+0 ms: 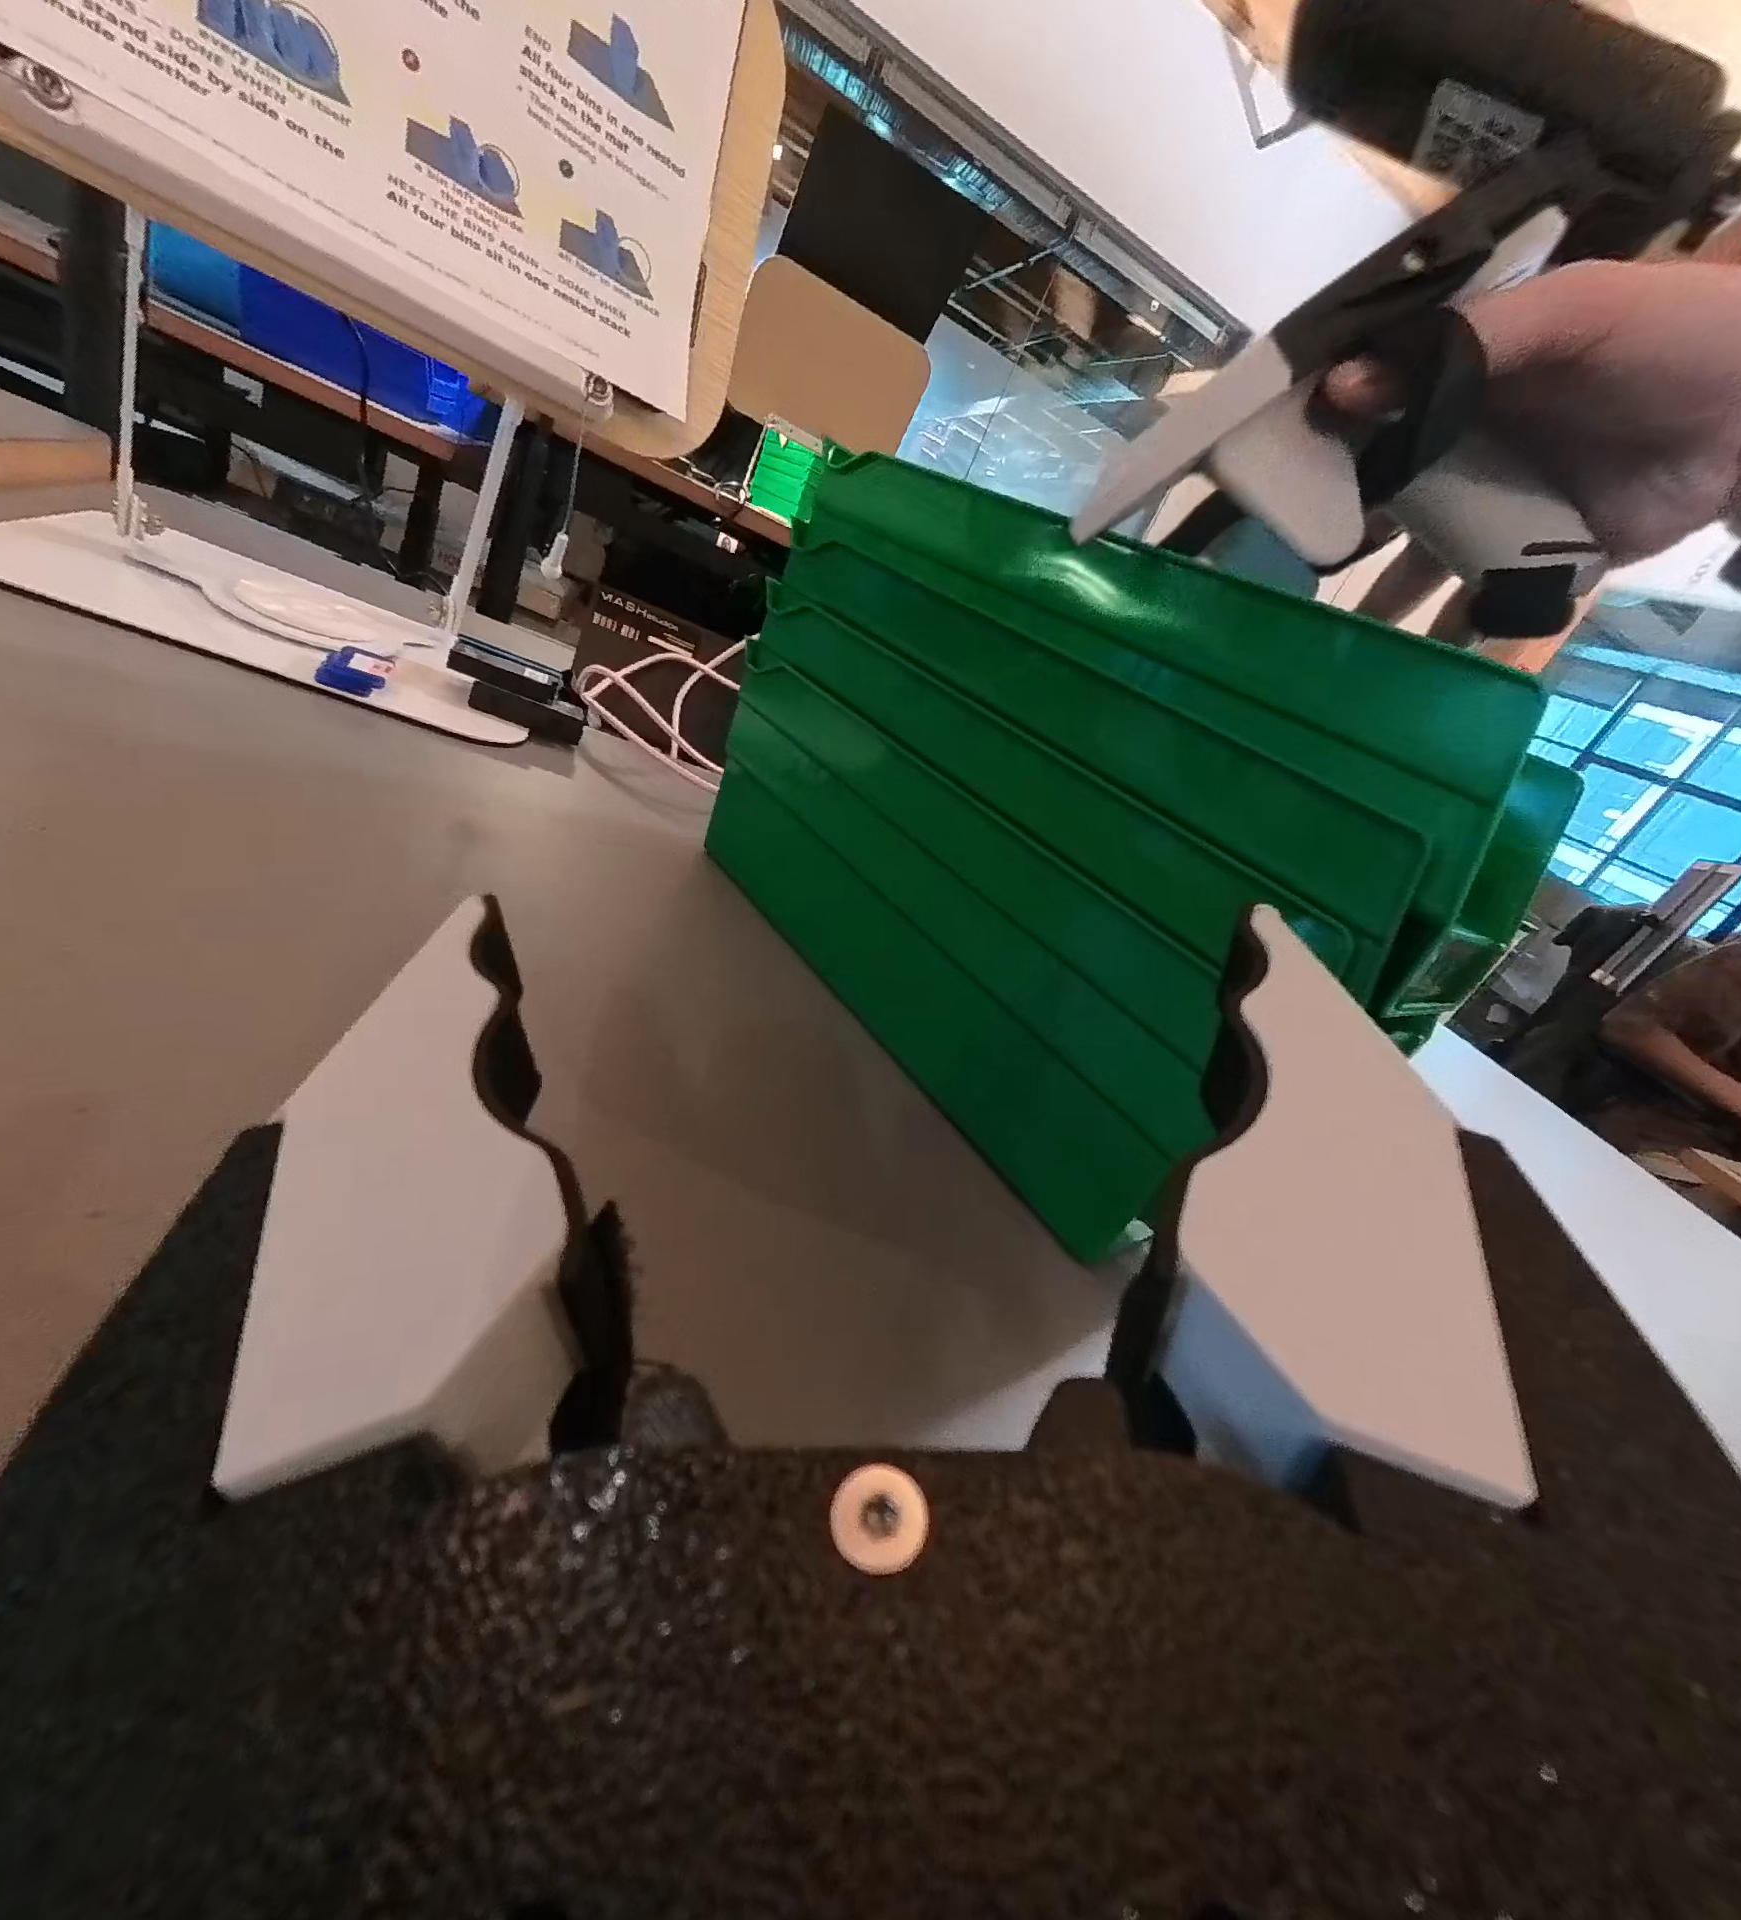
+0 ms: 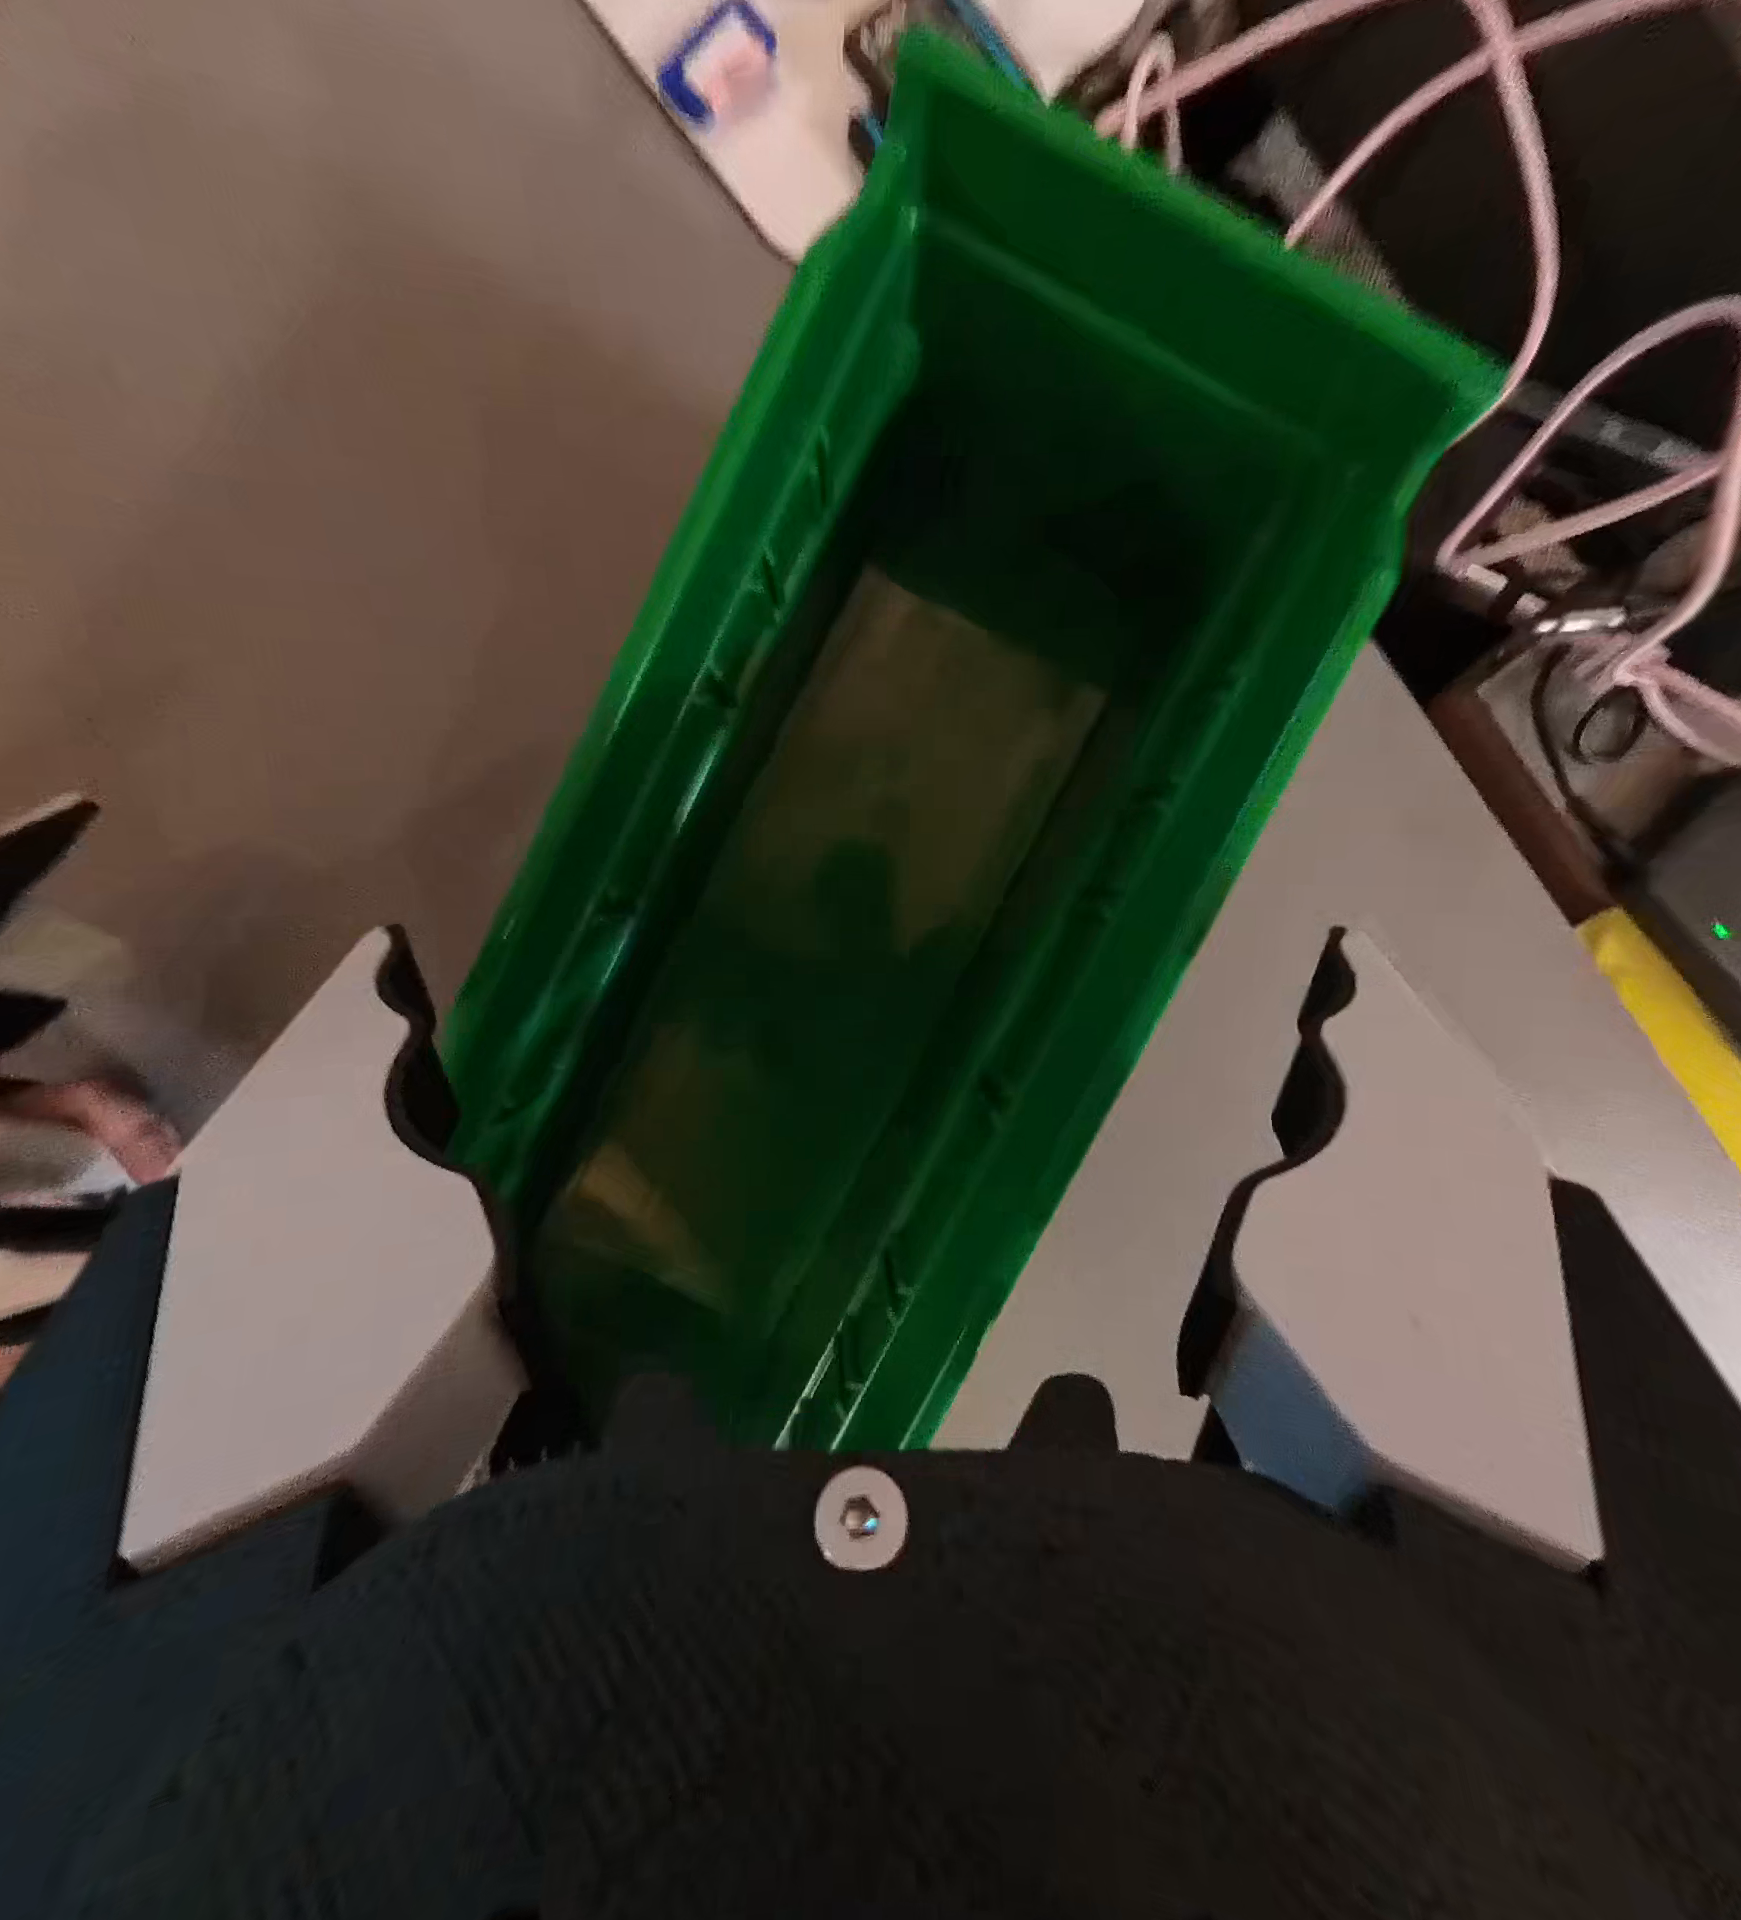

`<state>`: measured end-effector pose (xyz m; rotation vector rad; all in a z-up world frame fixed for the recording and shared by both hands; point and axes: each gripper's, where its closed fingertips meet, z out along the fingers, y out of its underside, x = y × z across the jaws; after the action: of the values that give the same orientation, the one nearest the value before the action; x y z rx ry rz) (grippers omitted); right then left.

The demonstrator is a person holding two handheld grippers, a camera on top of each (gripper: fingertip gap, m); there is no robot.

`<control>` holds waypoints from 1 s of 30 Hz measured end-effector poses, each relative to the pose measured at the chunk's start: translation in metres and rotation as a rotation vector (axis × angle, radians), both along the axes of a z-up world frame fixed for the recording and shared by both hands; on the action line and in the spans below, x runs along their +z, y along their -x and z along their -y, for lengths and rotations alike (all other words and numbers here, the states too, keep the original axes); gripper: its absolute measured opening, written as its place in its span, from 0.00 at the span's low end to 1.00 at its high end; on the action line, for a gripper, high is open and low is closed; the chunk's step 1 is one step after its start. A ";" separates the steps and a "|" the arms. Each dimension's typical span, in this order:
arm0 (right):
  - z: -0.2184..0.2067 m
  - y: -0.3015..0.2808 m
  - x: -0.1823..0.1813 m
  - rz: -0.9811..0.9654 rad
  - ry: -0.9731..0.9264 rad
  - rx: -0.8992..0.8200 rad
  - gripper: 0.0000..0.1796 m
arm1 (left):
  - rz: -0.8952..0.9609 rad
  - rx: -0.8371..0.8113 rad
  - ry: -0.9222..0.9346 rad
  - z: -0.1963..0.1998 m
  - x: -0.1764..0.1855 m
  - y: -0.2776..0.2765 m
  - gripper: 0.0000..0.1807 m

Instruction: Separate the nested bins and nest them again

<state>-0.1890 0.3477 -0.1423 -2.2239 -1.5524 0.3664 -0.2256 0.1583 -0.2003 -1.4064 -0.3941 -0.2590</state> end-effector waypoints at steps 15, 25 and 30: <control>0.006 -0.013 0.008 0.240 -0.005 0.002 0.65 | 0.053 -0.040 -0.020 0.000 0.000 -0.002 0.70; -0.016 -0.056 0.101 -0.016 0.018 -0.056 0.65 | 0.083 -0.062 -0.031 0.000 -0.001 -0.002 0.67; -0.040 -0.121 0.121 -0.169 0.101 -0.152 0.63 | 0.092 -0.059 -0.034 0.000 -0.001 -0.001 0.67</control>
<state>-0.0677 0.3881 -0.0214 -2.3037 -1.2953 0.5821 -0.2247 0.1580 -0.2011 -1.3773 -0.4223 -0.3776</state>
